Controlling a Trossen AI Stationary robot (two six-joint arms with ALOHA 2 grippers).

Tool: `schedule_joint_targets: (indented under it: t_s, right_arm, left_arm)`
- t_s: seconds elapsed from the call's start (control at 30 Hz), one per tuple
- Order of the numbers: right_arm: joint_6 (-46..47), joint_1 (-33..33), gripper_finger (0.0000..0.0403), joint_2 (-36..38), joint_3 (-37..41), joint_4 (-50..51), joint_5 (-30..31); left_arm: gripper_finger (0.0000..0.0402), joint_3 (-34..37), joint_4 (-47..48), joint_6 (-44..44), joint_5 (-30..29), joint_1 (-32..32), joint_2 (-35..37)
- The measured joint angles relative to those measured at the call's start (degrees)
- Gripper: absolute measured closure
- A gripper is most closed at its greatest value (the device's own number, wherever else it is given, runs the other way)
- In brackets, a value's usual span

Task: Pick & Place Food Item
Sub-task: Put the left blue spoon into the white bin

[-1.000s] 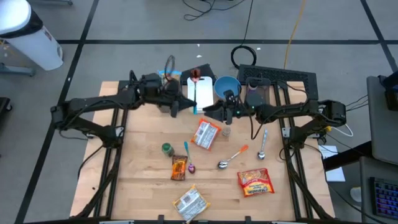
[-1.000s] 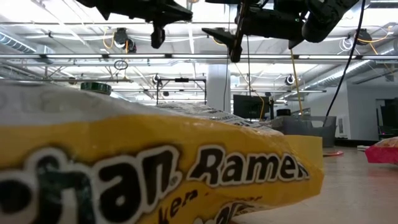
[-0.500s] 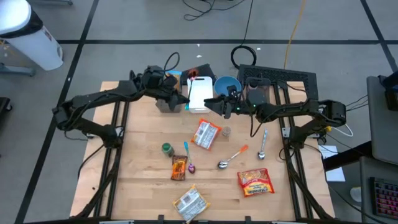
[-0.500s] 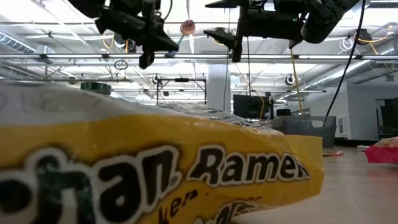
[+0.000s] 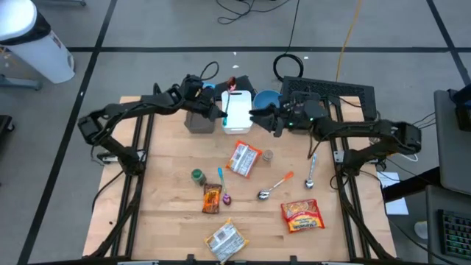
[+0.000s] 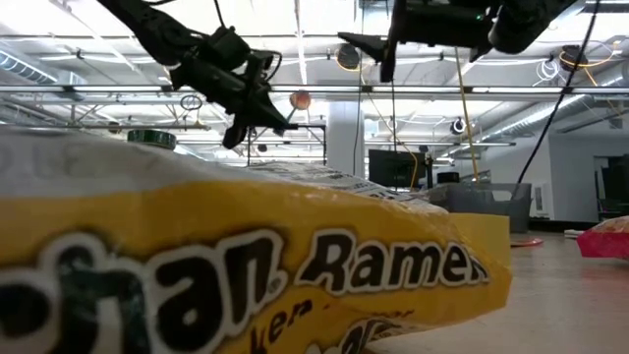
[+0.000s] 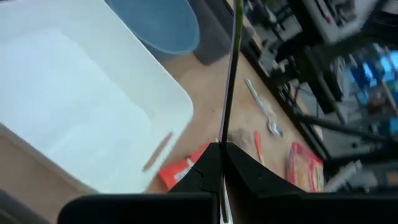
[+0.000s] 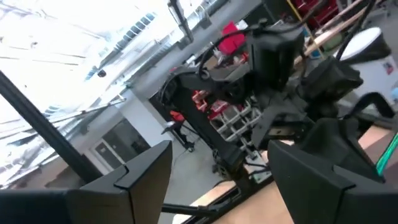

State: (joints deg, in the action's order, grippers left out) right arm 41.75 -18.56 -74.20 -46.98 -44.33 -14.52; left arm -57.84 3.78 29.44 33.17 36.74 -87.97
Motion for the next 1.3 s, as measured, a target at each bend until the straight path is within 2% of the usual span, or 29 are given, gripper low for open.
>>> schedule_joint_targets:
  t_s: [0.07, 0.2, 0.4, 0.53, 0.67, 0.93, 1.3]
  right_arm:
    - [-1.7, -1.5, 0.0148, 2.4, 0.0, 3.1, -1.0]
    - [-5.4, -4.4, 0.0149, 6.6, 0.0, 9.5, -1.9]
    - [-6.9, -7.6, 0.0149, 9.8, 0.0, 17.8, -2.6]
    - [-7.6, -8.5, 0.0149, 10.5, 0.0, 19.9, -5.9]
    - [-8.0, -8.4, 0.0149, 10.5, 0.0, 20.6, -6.8]
    - [-5.7, -8.4, 0.0149, 10.5, 3.6, 17.6, -6.7]
    - [1.8, -8.4, 0.0149, 10.5, 10.9, 2.9, -6.3]
  left_arm:
    - [0.0394, -0.1, -1.5, 2.3, -1.7, -0.2, -0.8]
    - [0.0396, -4.8, 2.2, 1.5, -6.1, -1.4, -3.0]
    - [0.0396, -20.3, 23.0, -5.1, -13.3, -1.9, -10.4]
    - [0.0396, -28.9, 31.2, -7.8, -12.7, -2.0, -16.4]
    - [0.0396, -34.0, 35.3, -8.5, -12.0, -2.4, -21.1]
    - [0.0396, -35.9, 40.8, -7.6, -11.8, -2.4, -23.6]
    - [0.0396, -35.7, 41.5, -6.7, -14.8, -1.7, -23.6]
